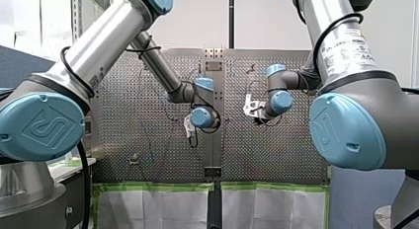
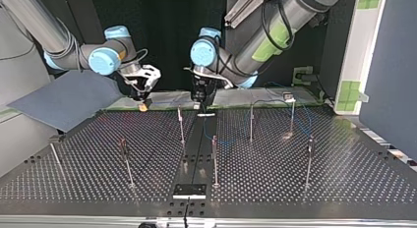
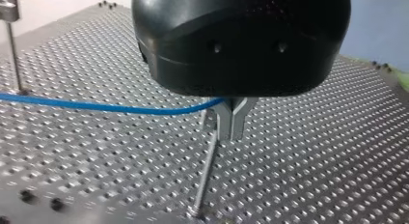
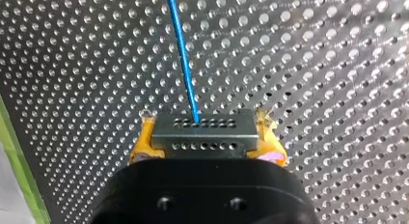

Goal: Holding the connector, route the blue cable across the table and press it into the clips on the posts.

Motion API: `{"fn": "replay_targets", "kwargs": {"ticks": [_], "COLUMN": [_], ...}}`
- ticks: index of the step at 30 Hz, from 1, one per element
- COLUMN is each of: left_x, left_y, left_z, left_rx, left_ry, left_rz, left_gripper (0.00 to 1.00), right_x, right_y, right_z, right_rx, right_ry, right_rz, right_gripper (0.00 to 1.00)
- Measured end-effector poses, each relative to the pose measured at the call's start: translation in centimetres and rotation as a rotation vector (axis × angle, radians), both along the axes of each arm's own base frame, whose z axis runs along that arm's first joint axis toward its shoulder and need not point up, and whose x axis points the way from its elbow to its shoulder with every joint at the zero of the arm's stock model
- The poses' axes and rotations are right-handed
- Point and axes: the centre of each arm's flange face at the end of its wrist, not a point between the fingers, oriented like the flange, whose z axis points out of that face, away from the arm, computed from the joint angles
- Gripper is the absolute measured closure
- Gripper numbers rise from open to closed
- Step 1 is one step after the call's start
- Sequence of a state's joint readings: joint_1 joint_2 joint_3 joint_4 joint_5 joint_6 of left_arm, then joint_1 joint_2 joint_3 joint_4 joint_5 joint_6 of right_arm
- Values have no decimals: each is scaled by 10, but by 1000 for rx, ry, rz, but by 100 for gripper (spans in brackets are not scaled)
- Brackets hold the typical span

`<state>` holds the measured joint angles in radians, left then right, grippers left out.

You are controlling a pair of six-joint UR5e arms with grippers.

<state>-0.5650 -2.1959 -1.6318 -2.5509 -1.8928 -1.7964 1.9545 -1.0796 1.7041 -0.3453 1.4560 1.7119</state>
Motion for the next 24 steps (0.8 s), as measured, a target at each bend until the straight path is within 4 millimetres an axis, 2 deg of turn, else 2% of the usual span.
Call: {"fn": "replay_targets", "kwargs": {"ticks": [7, 11, 17, 20, 24], "left_x": [19, 35, 55, 59, 54], "left_y": [2, 3, 2, -2, -6], "left_z": [-14, -6, 12, 20, 20], "left_rx": [18, 7, -13, -16, 6], "left_ry": [37, 21, -11, -20, -6], "left_rz": [23, 35, 44, 42, 36], "left_gripper": [100, 100, 100, 100, 100], "right_x": [-3, -2, -2, -2, 1], "right_y": [-11, -19, -29, -31, -29], "right_z": [-13, -20, -16, -14, -14], "right_rx": [12, 13, -3, -5, -5], "right_ry": [5, 3, -13, -17, -17], "right_rz": [-3, -2, 13, 24, 41], "right_gripper": [100, 100, 100, 100, 100]}}
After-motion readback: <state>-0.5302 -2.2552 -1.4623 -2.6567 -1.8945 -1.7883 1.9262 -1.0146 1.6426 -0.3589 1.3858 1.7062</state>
